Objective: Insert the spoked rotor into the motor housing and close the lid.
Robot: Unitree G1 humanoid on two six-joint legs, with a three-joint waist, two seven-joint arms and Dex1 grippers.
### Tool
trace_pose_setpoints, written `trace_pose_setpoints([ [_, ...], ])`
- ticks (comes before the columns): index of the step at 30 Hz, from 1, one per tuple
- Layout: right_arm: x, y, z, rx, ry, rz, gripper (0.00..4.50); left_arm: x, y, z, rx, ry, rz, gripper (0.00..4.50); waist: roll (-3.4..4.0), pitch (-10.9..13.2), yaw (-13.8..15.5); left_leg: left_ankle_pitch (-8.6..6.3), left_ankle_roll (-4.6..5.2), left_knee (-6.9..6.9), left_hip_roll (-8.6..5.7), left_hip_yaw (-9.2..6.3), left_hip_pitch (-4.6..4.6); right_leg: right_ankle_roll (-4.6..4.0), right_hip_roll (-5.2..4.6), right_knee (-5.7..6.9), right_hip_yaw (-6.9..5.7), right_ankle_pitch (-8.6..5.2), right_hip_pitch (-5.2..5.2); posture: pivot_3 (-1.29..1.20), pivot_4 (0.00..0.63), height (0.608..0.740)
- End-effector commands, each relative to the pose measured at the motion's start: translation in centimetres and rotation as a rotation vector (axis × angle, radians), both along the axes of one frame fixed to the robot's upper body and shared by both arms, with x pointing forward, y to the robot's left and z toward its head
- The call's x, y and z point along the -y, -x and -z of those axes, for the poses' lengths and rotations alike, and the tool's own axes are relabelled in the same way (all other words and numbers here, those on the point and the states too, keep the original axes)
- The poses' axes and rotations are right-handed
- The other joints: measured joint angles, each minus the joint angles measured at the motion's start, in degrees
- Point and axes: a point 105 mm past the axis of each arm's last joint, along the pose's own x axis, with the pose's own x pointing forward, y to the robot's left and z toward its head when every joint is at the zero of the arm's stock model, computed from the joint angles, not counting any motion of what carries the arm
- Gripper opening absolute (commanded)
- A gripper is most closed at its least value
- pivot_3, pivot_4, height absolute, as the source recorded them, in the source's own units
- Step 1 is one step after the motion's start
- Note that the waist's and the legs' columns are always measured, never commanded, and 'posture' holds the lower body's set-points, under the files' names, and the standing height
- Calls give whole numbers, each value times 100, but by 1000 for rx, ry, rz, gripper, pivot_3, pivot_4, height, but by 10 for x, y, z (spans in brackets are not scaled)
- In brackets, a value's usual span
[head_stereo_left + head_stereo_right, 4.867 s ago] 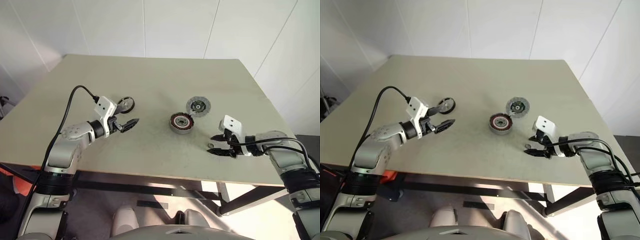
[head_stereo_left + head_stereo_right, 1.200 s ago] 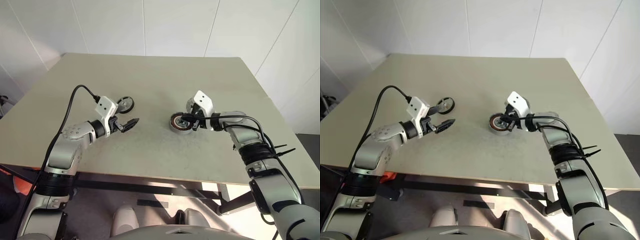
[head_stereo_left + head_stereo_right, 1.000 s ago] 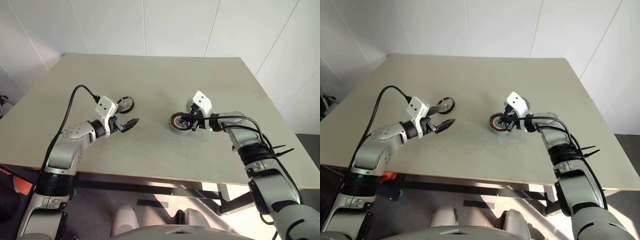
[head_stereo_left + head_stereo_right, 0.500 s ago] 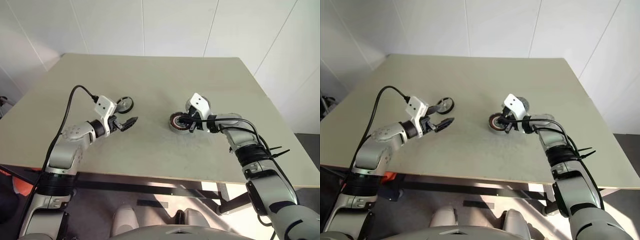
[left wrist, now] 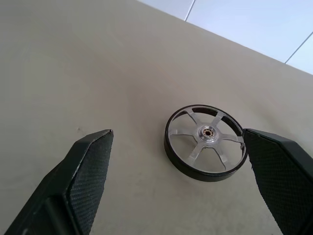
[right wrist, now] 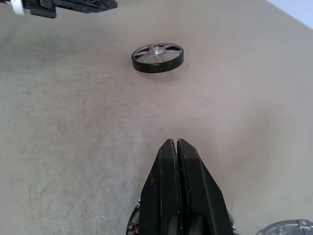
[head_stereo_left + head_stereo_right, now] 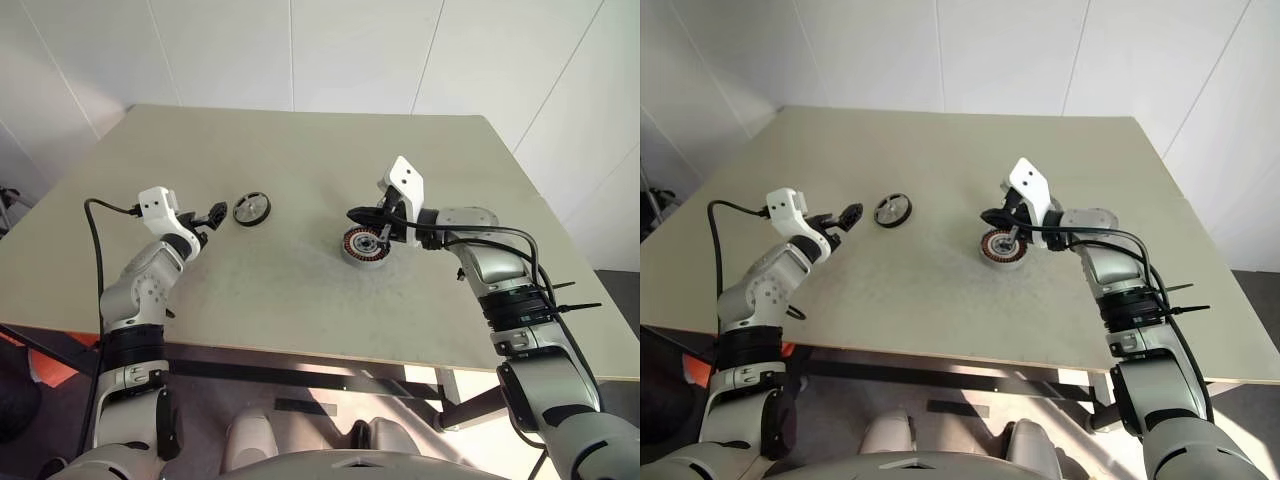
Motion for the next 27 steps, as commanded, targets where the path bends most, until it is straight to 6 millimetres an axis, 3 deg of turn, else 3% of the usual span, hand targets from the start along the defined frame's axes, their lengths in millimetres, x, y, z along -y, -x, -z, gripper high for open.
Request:
trace_pose_setpoints([
  [1,0,-1,-15,54,-27,4,23,14,-12,-19,32,100,11,4500,-1,1,-8,0,0,0,0,0,0,0,0,0,0,0,0,0,0,740],
  [5,3,-5,-20,70,-44,34,23,25,-22,-16,-30,163,-5,4500,-2,1,-22,0,-1,-2,1,0,0,0,1,-2,-1,0,-1,0,0,740],
  [9,6,-7,-18,79,-36,54,23,26,-26,-6,-93,113,-29,4500,-2,1,-34,1,-2,-4,0,0,-1,0,3,-9,0,0,-1,0,0,740],
  [12,6,-7,-20,92,-41,62,23,21,-26,4,-140,-45,-53,4500,-3,2,-19,1,-2,-4,0,0,-9,0,1,-18,-5,0,-2,0,0,740],
  [21,4,-4,-18,107,-37,50,23,22,-29,5,-81,-360,-28,4500,-3,2,-5,3,-5,-4,0,-5,-21,1,-4,-26,-16,1,-1,0,0,740],
  [27,2,-4,-21,120,-50,48,23,33,-35,7,-96,-441,6,4500,-3,2,-7,3,-5,-4,1,-5,-21,1,-4,-27,-17,1,-1,0,0,740],
])
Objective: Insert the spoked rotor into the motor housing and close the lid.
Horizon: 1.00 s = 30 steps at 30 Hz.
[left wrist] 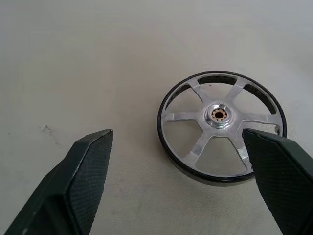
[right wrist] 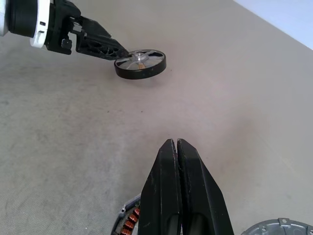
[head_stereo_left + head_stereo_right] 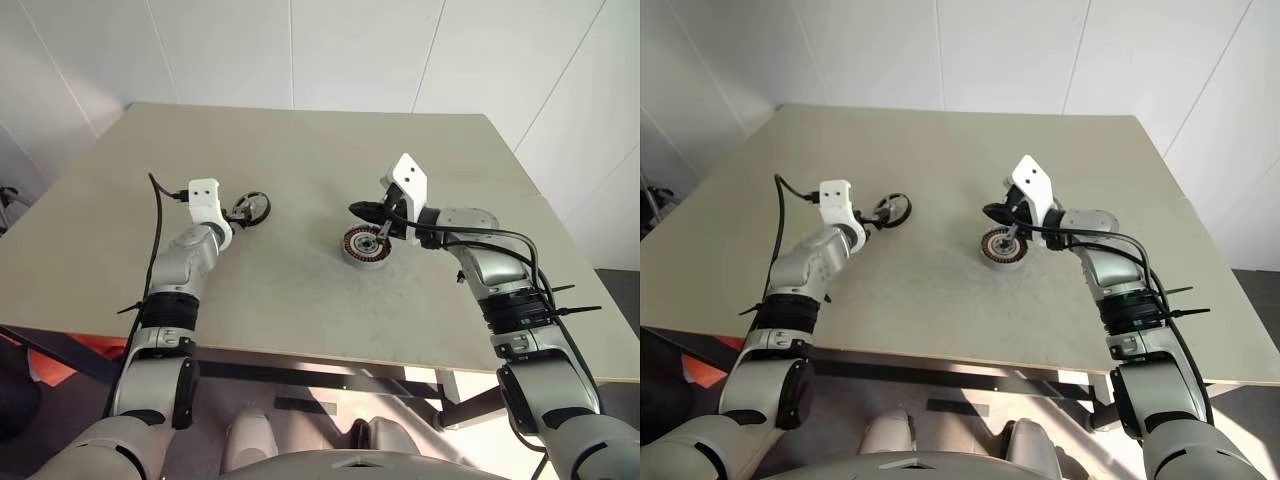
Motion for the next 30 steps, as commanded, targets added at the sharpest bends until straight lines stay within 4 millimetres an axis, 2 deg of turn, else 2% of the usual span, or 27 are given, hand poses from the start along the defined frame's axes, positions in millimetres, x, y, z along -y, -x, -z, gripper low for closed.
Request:
trace_pose_setpoints([
  [1,-3,1,-20,80,-31,-13,23,6,-9,-13,28,-51,18,4500,0,0,3,0,0,0,0,0,0,0,0,0,0,0,0,0,0,740],
  [6,-6,2,-21,82,-39,-23,23,19,-20,-10,-32,-57,31,4500,0,0,22,1,-1,2,-1,-1,-1,0,-1,1,0,1,0,0,0,740],
  [13,-4,1,-20,91,-29,-14,23,33,-26,-12,-10,-61,97,4500,0,0,6,1,-1,-1,-2,-1,-3,0,-1,-6,0,1,0,0,0,740],
  [21,-2,-2,-19,96,-22,6,23,41,-27,-19,27,58,132,4500,0,0,22,0,-1,-1,-2,-1,-6,0,-3,-9,-3,1,0,0,0,740],
  [24,-2,-2,-19,100,-16,11,0,41,-27,-20,31,97,121,3903,0,0,30,1,-1,-1,-2,-1,-6,0,-3,-9,-4,1,0,0,0,740],
  [28,-2,-2,-20,103,-16,12,0,41,-26,-20,23,143,115,2624,0,0,31,0,-1,-1,-2,-1,-7,0,-3,-9,-5,1,0,0,0,740],
  [30,-2,-2,-20,104,-15,11,0,44,-26,-22,24,184,121,2624,0,0,30,0,-1,-1,-2,-1,-7,0,-3,-9,-5,1,0,0,0,740],
])
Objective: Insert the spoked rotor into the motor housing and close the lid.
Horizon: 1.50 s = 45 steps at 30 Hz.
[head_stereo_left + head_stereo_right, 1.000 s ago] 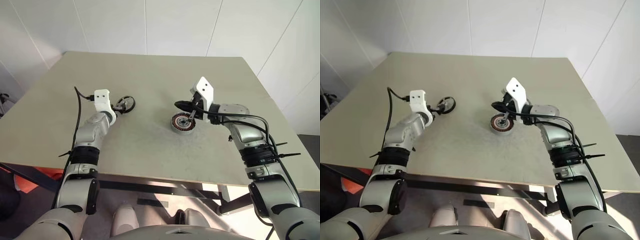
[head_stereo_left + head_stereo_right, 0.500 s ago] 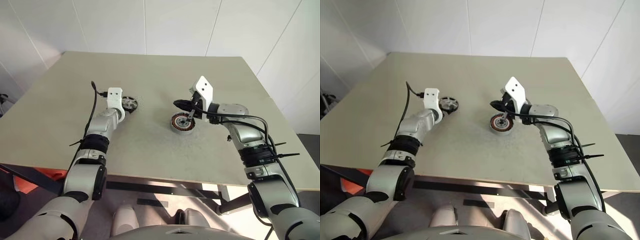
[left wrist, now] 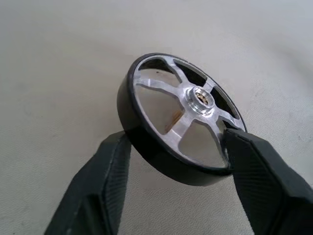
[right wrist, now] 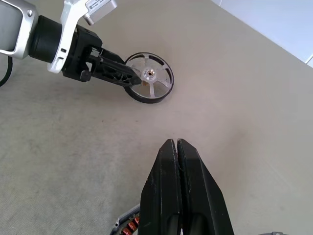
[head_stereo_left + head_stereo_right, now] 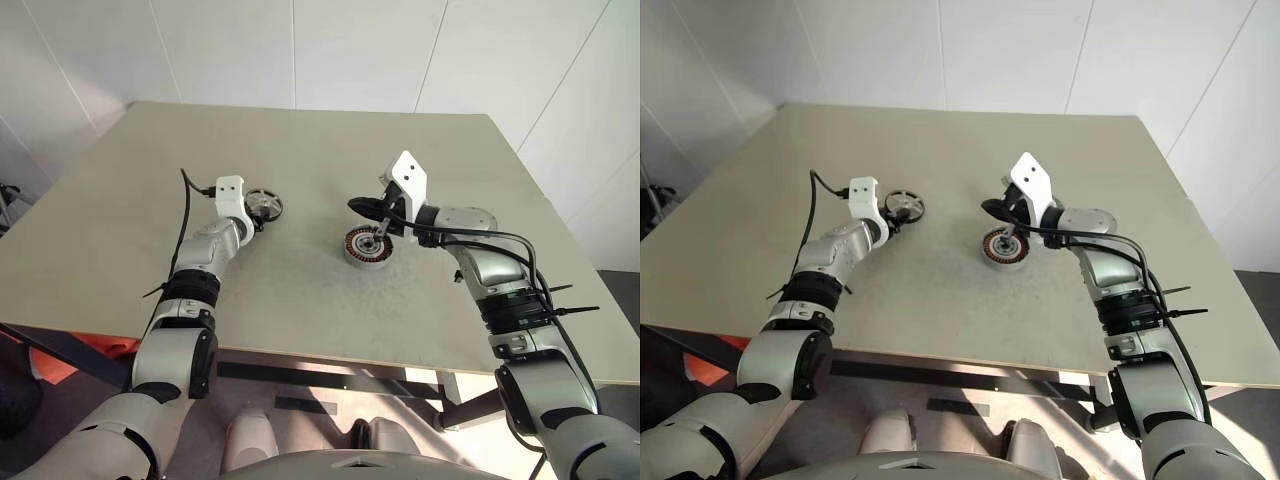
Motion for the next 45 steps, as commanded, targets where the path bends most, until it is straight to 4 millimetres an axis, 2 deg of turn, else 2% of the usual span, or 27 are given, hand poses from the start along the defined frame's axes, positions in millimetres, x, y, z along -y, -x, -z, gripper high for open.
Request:
trace_pose_setpoints([
  [1,1,-1,-14,60,-4,1,0,5,-7,-29,78,66,9,2624,0,0,-1,0,0,0,0,0,0,0,0,0,0,0,0,0,0,740],
  [5,2,-1,-14,60,1,4,0,8,-7,-29,74,119,13,2624,0,0,-1,0,0,0,0,0,0,0,0,0,0,0,0,0,0,740],
  [9,3,-2,-13,60,6,11,0,6,-6,-29,69,156,-2,1422,-1,0,3,0,0,0,0,0,-1,0,-1,-1,-1,0,0,0,0,740],
  [17,2,-3,-11,60,14,15,0,6,-4,-26,51,249,-17,1422,0,1,-4,0,1,-2,0,0,-1,0,-1,-5,-2,0,0,0,0,740],
  [22,2,-4,-11,62,20,17,0,32,5,-48,47,588,111,1422,-2,2,24,-1,1,-2,0,0,-10,0,-4,-12,-8,0,0,0,0,740],
  [26,3,-3,-11,63,21,17,0,27,9,-39,38,518,104,1422,-2,2,7,-1,2,-5,0,0,-10,-1,-4,-17,-11,0,0,0,0,740],
  [32,3,-3,-11,66,30,15,0,30,10,-34,26,507,104,1422,-3,2,-16,-2,3,-6,1,0,-12,0,-4,-22,-13,1,0,0,0,740],
  [36,3,-3,-11,66,31,13,0,15,5,-29,55,415,20,1422,-3,2,-14,-2,3,-6,1,-1,-13,0,-4,-24,-15,1,1,0,0,740],
  [41,2,-2,-10,63,29,11,0,6,-1,-26,63,396,-48,1422,-3,2,-15,-2,3,-6,1,-1,-13,1,-4,-25,-15,1,1,0,0,740],
  [45,1,-1,-11,64,26,7,0,14,-4,-16,16,423,-65,1422,-3,2,-4,-2,3,-6,0,-1,-13,1,-4,-26,-15,1,2,0,0,740],
])
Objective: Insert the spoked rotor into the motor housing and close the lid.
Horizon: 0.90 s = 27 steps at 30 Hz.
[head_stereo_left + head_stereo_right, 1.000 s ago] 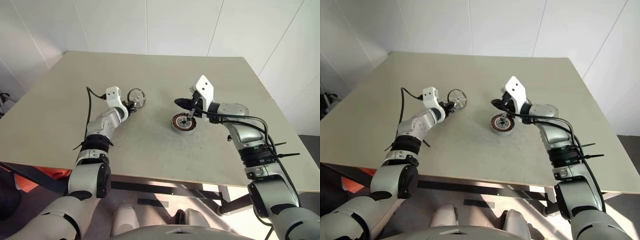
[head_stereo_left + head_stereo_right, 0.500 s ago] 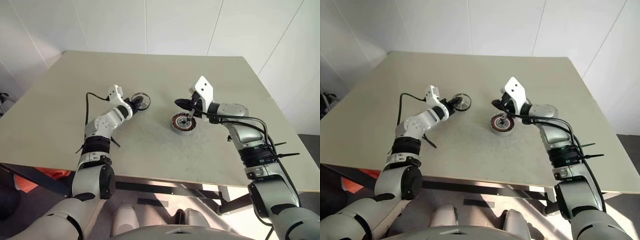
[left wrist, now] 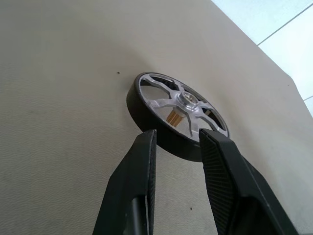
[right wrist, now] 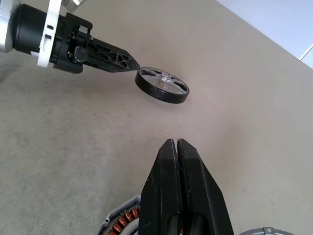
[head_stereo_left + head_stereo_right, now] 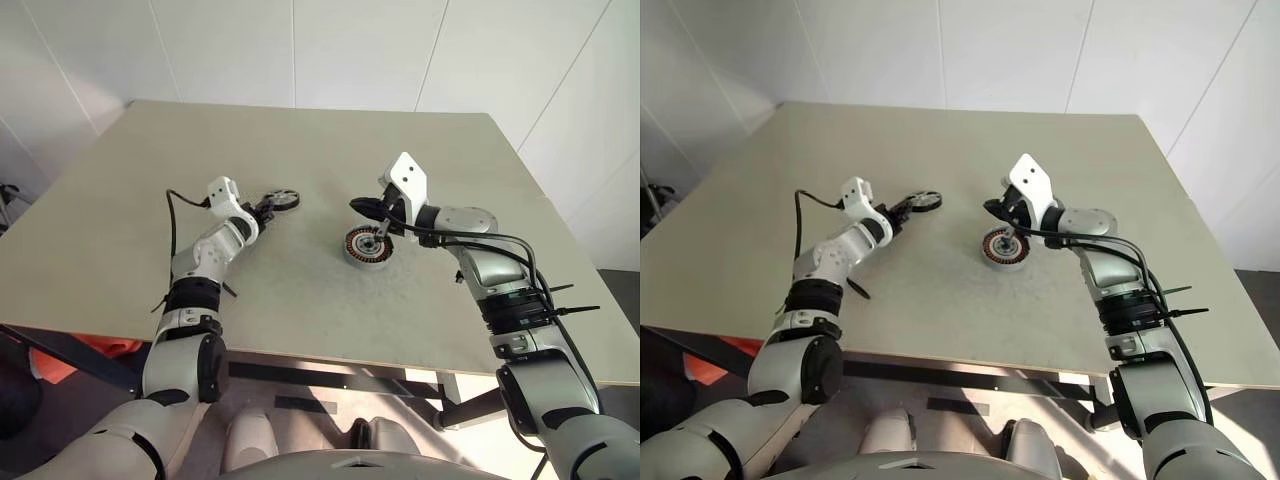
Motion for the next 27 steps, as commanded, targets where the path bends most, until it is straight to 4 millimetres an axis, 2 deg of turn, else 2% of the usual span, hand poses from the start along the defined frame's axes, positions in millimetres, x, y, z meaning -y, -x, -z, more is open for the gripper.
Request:
trace_pose_setpoints([
  [1,-2,1,-14,51,-8,-12,0,6,-8,-10,18,22,-8,1422,0,0,4,0,0,0,0,0,0,0,0,0,0,0,0,0,0,740],
  [10,-2,1,-14,54,-5,-13,0,25,-17,-9,-30,189,-11,1422,0,0,20,0,0,0,-1,-1,0,1,-1,-1,-1,1,2,0,0,740],
  [20,0,1,-15,59,-5,-4,0,28,-19,-7,-29,200,-10,1422,0,0,18,0,0,0,-1,-2,1,1,-2,-2,-2,1,4,0,0,740],
  [25,0,0,-14,58,-4,-2,0,26,-20,-8,-16,197,-12,521,0,0,18,0,0,0,-1,-5,10,1,-3,-2,-6,1,16,0,0,740],
  [27,0,0,-13,57,-2,-2,0,26,-20,-7,-15,185,-10,521,0,0,1,0,1,0,-2,-4,21,1,-4,-3,-5,1,26,0,0,740],
])
